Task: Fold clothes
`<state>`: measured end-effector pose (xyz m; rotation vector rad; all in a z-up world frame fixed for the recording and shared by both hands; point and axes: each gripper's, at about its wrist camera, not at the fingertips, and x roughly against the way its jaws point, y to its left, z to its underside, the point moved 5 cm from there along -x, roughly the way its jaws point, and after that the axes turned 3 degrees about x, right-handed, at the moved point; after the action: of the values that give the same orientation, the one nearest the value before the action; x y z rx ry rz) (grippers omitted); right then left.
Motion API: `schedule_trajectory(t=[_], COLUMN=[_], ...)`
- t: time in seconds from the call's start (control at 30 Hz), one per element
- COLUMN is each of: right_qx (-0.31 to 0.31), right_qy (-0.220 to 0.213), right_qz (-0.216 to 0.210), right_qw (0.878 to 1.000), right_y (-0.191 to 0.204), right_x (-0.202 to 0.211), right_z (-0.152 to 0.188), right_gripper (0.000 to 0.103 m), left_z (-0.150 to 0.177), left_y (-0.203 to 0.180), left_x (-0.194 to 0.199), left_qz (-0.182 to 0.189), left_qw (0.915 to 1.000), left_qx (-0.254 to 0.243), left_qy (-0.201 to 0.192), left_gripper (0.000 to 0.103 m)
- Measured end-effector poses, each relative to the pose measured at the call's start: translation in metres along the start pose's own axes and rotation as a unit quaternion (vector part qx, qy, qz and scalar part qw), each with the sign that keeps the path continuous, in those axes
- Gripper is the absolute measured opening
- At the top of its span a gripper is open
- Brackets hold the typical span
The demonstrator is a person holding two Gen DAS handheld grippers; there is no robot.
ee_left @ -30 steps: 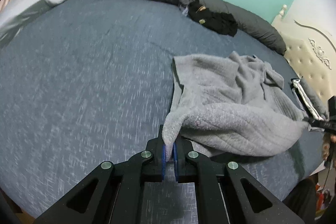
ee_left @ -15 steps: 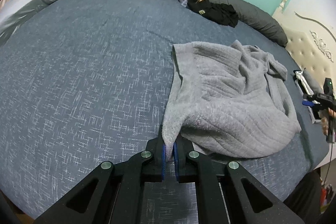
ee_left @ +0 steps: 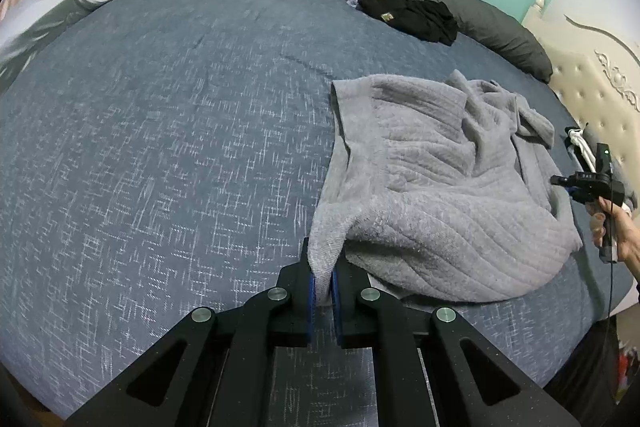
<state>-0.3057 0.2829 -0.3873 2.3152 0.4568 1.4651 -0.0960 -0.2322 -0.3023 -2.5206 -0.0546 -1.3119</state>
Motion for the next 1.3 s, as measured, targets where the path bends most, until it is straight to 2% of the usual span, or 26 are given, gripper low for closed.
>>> schedule_trajectory(t=[0.17,0.3,0.43,0.53,0.6,0.7,0.77,0.83,0.9,1.07,1.13,1.23,1.3], right_qx=[0.028,0.048,0.059,0.069,0.053,0.018,-0.004,-0.011,-0.014,0.014,0.027,0.044,0.062], right_qy=[-0.067,-0.094,-0.114,-0.128,-0.103,-0.02,0.026,0.025,0.005,-0.075,-0.082,-0.062,-0.05], right_qz=[0.0,0.014,0.019,0.039,0.048,0.054,0.062,0.074,0.071,0.098,0.087,0.069,0.07], right_qw=[0.997,0.994,0.992,0.989,0.992,0.998,0.998,0.997,0.997,0.992,0.992,0.995,0.994], right_y=[0.012,0.014,0.017,0.017,0.004,-0.022,-0.036,-0.04,-0.039,-0.028,-0.022,-0.011,-0.009], right_x=[0.082,0.149,0.208,0.233,0.226,0.186,0.165,0.165,0.179,0.222,0.224,0.204,0.185], right_z=[-0.009,-0.01,0.005,0.029,0.044,0.067,0.081,0.083,0.076,0.041,0.027,0.015,0.01], right_gripper=[0.007,0.007,0.007,0.007,0.007,0.008,0.011,0.012,0.019,0.047,0.052,0.059,0.06], left_z=[-0.005,-0.007,-0.008,-0.007,-0.005,-0.003,-0.001,0.0,0.0,-0.01,-0.018,-0.03,-0.039], left_y=[-0.005,-0.01,-0.018,-0.027,-0.032,-0.038,-0.037,-0.036,-0.033,-0.02,-0.017,-0.019,-0.024], left_x=[0.009,0.02,0.033,0.04,0.04,0.038,0.039,0.041,0.045,0.065,0.068,0.055,0.038], left_qz=[0.005,0.02,0.032,0.044,0.045,0.044,0.042,0.041,0.039,0.038,0.037,0.029,0.036], left_qw=[0.9999,0.9997,0.9992,0.9987,0.9986,0.9986,0.9987,0.9988,0.9989,0.9992,0.9991,0.9994,0.9993], left_qx=[-0.006,-0.003,-0.006,-0.011,-0.019,-0.027,-0.027,-0.028,-0.026,-0.001,0.002,0.0,0.004], left_qy=[-0.006,-0.013,-0.024,-0.025,-0.021,-0.011,-0.006,-0.001,0.001,-0.013,-0.019,-0.019,-0.014], left_gripper=[0.006,0.006,0.006,0.006,0.006,0.006,0.006,0.008,0.008,0.009,0.009,0.009,0.009])
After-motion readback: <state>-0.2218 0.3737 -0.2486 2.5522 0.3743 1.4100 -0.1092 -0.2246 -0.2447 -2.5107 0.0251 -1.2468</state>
